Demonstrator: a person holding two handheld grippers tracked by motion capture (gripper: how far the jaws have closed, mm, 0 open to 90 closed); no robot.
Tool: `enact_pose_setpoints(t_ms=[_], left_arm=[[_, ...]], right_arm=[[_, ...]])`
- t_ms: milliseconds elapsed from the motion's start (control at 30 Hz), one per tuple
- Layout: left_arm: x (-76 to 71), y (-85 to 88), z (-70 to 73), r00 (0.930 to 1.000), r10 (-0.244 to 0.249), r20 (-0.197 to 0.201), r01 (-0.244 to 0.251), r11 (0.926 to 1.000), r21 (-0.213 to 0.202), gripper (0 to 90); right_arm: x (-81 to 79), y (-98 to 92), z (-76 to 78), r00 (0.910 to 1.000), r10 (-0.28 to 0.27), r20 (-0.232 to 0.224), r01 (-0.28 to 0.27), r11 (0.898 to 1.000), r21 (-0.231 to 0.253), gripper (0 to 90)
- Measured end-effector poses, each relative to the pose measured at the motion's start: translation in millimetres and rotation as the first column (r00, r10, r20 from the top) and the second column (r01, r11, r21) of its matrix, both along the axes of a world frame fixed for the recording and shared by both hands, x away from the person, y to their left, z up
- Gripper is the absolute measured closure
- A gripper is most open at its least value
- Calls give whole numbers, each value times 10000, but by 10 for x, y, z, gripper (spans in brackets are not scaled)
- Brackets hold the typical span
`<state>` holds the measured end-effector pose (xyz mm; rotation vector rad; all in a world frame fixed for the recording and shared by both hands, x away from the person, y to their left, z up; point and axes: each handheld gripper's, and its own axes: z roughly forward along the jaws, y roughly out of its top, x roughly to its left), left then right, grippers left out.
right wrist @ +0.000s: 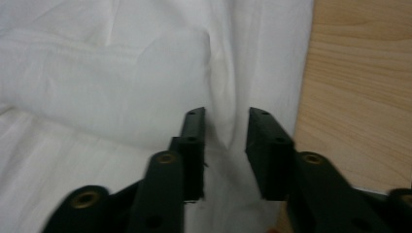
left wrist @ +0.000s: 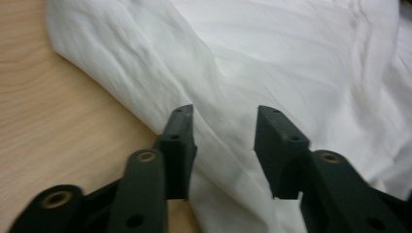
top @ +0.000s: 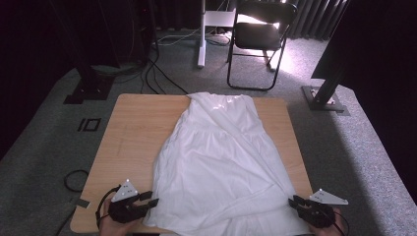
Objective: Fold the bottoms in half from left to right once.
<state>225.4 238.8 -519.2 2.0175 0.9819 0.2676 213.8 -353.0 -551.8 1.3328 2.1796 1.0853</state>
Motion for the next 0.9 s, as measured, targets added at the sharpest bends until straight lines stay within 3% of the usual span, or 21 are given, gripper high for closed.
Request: enact_pose_setpoints(t_ms=[67, 133, 233, 433, 500, 533, 633, 900], left_arm=[[51, 11, 1, 9999, 130, 14, -129, 9998, -178, 561], [105, -2, -6, 9996, 287, 21, -287, 9996, -75, 538], [185, -36, -25, 9992, 400, 100, -400, 9992, -33, 536], [349, -124, -67, 9983, 556, 190, -559, 9983, 147, 519], [401, -165, -78, 9985, 524, 182, -527, 9984, 180, 509], [423, -184, -80, 9985, 510, 181, -514, 9984, 238, 507], [474, -247, -93, 9987, 470, 194, -475, 9985, 280, 496], [509, -373, -152, 9995, 260, 202, -273, 9974, 663, 479]], right_arm=[[14, 15, 46, 9997, -83, 245, 75, 9994, 326, 603], [60, 56, 126, 9983, -58, 573, 20, 9978, 661, 561], [189, 185, 189, 9975, 191, 675, -249, 9959, 866, 541], [479, 391, 20, 9993, 324, -158, -318, 9987, 390, 530], [524, 401, -49, 9982, 411, -432, -396, 9986, 349, 640], [520, 402, -60, 9972, 534, -532, -512, 9978, 410, 729], [430, 381, -13, 9966, 744, -365, -726, 9962, 485, 837], [27, 87, 35, 9973, 734, -100, -725, 9949, 699, 865]])
